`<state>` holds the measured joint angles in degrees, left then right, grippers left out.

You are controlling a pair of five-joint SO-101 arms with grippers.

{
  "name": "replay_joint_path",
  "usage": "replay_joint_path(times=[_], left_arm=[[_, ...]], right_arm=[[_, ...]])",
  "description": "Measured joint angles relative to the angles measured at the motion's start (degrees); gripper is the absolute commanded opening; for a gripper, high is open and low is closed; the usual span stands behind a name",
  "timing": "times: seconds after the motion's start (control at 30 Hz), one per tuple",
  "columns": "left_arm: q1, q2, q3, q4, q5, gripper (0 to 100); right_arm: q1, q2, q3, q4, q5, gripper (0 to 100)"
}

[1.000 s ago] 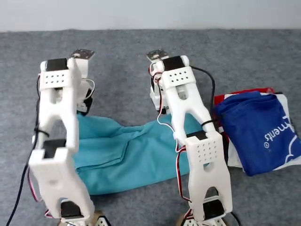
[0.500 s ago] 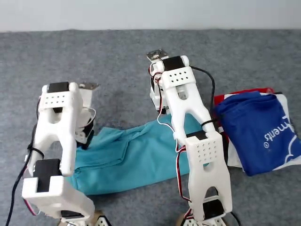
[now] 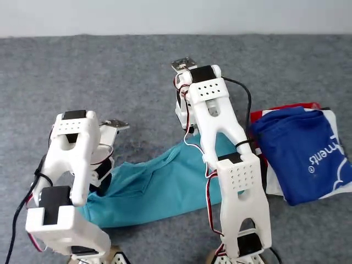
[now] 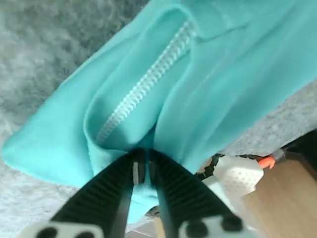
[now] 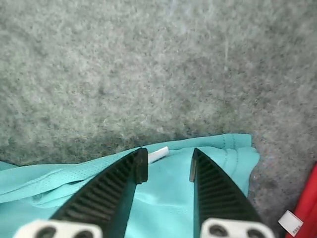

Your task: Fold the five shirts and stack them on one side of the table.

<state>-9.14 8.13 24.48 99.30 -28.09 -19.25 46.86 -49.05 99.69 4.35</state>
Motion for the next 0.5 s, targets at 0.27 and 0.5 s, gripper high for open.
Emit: replay_joint_path(times=[0.27, 0.5], left_arm=[[0.0, -0.18, 0.35, -5.98, -1.93, 2], [0.0, -0.79, 0.44, -2.55, -5.98, 2]], right_arm=[[0.0, 0.0, 0.0, 0.0, 0.0, 14.3], [-0.97, 0.0, 0.0, 0.0, 0.0, 14.3]])
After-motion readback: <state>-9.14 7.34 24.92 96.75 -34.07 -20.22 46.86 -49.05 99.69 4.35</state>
